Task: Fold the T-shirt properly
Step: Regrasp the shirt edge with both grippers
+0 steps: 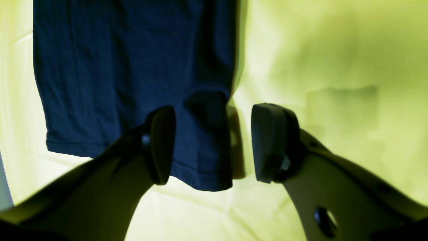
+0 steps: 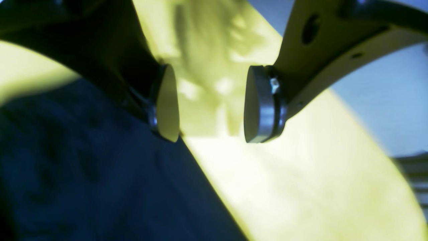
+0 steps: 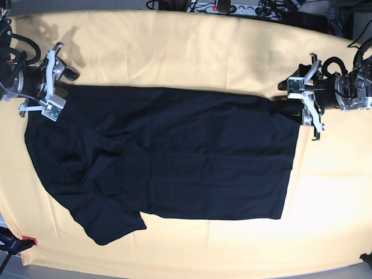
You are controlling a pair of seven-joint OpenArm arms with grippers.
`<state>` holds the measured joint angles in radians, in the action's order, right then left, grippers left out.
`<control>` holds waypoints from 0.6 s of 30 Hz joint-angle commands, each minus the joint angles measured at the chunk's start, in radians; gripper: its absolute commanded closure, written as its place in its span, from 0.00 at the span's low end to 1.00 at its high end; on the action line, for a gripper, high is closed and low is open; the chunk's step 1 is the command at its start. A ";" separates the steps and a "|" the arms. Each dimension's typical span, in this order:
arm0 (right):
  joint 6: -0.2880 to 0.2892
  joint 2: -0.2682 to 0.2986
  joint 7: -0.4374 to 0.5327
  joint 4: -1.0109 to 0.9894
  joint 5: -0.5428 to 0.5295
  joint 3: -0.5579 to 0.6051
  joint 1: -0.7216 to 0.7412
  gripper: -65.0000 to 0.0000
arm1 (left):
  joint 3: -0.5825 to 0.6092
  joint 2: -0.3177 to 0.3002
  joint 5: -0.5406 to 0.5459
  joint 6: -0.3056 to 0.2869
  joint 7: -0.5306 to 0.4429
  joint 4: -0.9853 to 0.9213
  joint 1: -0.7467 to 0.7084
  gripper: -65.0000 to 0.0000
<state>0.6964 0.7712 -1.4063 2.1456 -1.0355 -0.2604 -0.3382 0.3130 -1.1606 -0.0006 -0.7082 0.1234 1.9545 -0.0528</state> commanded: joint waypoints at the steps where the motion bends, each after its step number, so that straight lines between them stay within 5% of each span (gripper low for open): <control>1: 0.002 0.021 0.031 0.049 0.040 -0.042 -0.031 0.50 | -0.014 -0.025 0.008 0.010 -0.013 0.008 0.011 0.44; 5: 0.002 0.021 0.272 0.148 0.314 -0.129 -0.183 0.50 | -0.014 -0.025 0.008 0.010 -0.014 0.008 0.011 0.44; 9: 0.002 0.022 0.535 0.129 0.645 -0.097 -0.285 0.50 | -0.014 -0.025 -0.031 0.010 -0.009 0.007 0.011 0.44; 18: -0.069 0.021 0.523 0.050 0.671 -0.034 -0.302 0.50 | -0.014 -0.026 -0.056 0.019 0.090 0.000 -0.012 0.42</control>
<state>0.6315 0.7753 -0.8902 2.1868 -0.3672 -0.2848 -0.6380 0.3130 -1.1610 -0.0631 -0.6964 0.2214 1.9476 -0.0731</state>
